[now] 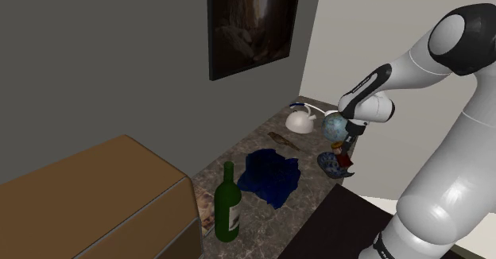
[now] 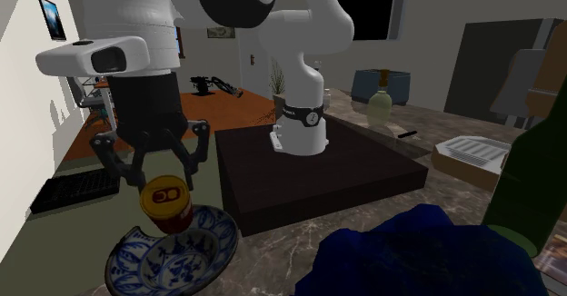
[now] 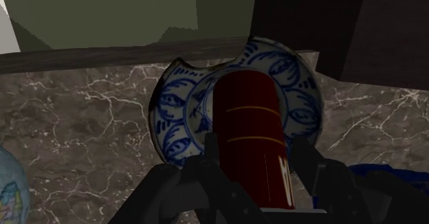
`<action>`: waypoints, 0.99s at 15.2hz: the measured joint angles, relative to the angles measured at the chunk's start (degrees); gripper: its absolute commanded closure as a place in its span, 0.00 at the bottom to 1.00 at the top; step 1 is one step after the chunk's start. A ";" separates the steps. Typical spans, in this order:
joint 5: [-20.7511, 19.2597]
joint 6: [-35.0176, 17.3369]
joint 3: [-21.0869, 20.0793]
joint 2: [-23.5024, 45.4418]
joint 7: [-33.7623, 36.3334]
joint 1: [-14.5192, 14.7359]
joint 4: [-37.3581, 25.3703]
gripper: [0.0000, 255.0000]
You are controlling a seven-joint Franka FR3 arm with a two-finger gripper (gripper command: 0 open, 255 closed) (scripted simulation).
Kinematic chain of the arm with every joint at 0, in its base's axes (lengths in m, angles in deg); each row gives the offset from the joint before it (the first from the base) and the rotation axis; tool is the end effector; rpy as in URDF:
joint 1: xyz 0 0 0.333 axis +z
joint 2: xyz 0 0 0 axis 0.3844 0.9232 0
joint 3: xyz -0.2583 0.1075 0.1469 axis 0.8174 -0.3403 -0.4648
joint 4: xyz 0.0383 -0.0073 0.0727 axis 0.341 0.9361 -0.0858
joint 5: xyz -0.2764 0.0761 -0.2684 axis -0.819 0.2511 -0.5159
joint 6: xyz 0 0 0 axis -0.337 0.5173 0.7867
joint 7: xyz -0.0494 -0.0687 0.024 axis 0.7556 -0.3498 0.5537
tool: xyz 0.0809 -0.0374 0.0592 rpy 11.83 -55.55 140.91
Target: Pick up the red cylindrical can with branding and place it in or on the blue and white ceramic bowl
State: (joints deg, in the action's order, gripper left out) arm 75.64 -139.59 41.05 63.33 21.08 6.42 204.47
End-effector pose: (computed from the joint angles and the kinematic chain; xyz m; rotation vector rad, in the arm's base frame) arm 0.2824 -0.3597 0.2676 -3.1332 -0.0941 -0.0317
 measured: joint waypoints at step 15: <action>-6.37 6.77 0.03 -6.77 4.67 -0.49 -1.38 0.00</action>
State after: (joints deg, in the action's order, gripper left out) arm 69.27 -132.81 41.08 56.56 25.75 5.93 203.09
